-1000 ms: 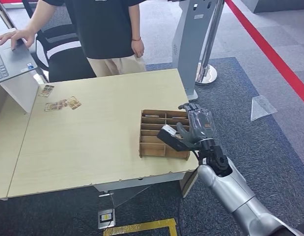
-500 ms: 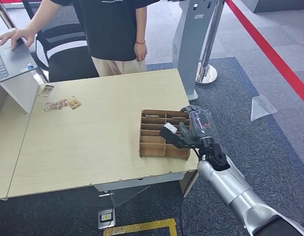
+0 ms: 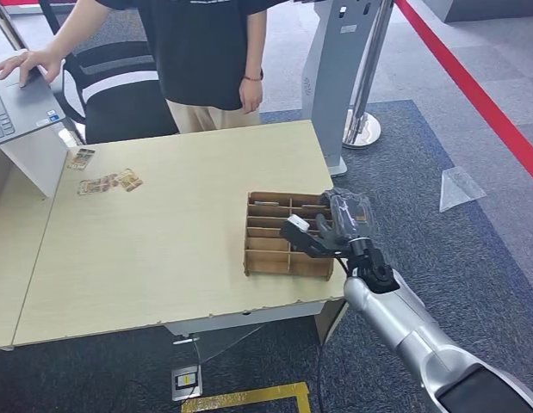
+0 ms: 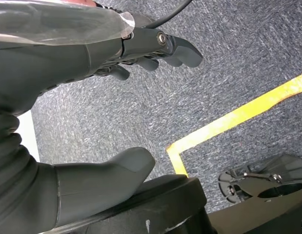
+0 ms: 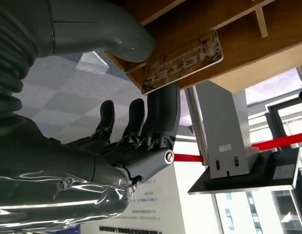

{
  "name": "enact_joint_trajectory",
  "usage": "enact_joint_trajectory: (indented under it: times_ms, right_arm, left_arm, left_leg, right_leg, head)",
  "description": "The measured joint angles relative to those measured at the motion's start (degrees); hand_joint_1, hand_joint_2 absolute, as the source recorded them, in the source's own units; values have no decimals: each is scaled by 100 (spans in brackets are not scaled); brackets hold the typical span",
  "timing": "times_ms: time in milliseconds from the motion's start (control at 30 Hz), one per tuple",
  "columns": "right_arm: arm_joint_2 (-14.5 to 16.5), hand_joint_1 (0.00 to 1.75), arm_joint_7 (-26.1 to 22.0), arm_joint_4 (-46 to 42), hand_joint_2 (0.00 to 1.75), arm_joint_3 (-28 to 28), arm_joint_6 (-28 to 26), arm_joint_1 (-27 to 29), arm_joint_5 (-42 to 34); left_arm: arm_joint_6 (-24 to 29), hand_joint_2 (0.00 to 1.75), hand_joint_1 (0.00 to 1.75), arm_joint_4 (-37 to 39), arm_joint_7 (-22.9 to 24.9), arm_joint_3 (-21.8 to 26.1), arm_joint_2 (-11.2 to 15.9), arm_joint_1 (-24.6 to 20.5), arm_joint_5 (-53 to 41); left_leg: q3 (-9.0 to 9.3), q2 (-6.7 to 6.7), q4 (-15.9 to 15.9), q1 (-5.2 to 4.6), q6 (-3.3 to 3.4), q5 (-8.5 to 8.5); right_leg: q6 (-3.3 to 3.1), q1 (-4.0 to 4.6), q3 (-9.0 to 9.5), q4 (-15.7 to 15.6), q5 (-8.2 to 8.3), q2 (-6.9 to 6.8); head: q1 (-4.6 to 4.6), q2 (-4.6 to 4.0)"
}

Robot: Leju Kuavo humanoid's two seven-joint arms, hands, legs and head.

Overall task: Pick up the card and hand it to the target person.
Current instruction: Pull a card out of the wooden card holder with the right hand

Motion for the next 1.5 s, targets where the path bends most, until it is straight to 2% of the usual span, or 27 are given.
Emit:
enact_joint_trajectory:
  times_ms: [100, 300, 467, 667, 800, 1067, 1300, 1500]
  right_arm:
    - [13, 148, 42, 83, 175, 11, -15, -45, 37]
    - [26, 162, 110, 168, 175, 24, -50, -103, 109]
    - [26, 171, 160, 173, 175, 38, -21, -127, 176]
    - [22, 173, 168, 148, 175, 43, 120, -177, 260]
    - [-38, 175, -21, 8, 175, 43, 308, -250, 201]
    - [-404, 175, -886, -649, 175, 59, 1184, -568, -313]
    - [-828, 175, -1162, -1436, 175, 107, 2173, -998, -884]
    - [-1272, 175, -1194, -2107, 175, 108, 2736, -1409, -1462]
  left_arm:
    - [-4, 175, 0, 0, 0, 0, -2, 0, 0]
    - [-48, 175, 0, 0, 0, 0, -5, -1, -30]
    - [-55, 175, 0, 0, 0, 0, -5, -1, -50]
    - [-67, 175, 0, 0, 0, 0, -3, -1, -56]
    - [-113, 175, 0, 2, -19, 0, 3, -1, -76]
    - [-393, 175, 0, 4, -205, -2, 104, -13, -93]
    - [-394, 175, 0, 4, -252, -2, 154, 3, -52]
    - [-410, 175, 0, 4, -299, -2, 185, 9, -54]
  left_leg:
    - [1, 0, 0, 0, 0, 0]
    - [2, 0, 0, 0, 0, 0]
    - [2, 0, 0, 0, 0, 0]
    - [2, 0, 1, 0, 0, 0]
    - [3, 1, 2, -1, 0, 1]
    - [4, 1, 3, -1, 0, 2]
    - [3, 2, 4, -4, 0, 2]
    - [1, 3, 5, -4, 0, 2]
  right_leg:
    - [0, 0, 0, 0, 0, 0]
    - [0, 0, 1, 0, 0, 0]
    - [0, 0, 1, 0, 0, 0]
    - [0, 0, 0, 0, 0, 1]
    - [0, 0, 0, 0, 1, 2]
    - [0, -1, 0, 0, 2, 2]
    - [0, -3, -3, 0, 3, 3]
    - [1, -3, -4, 0, 4, 4]
  head:
    - [-1, 0]
    - [-1, 0]
    - [0, 0]
    - [0, 0]
    - [0, 1]
    - [-2, 1]
    - [-2, 1]
    - [-2, 0]
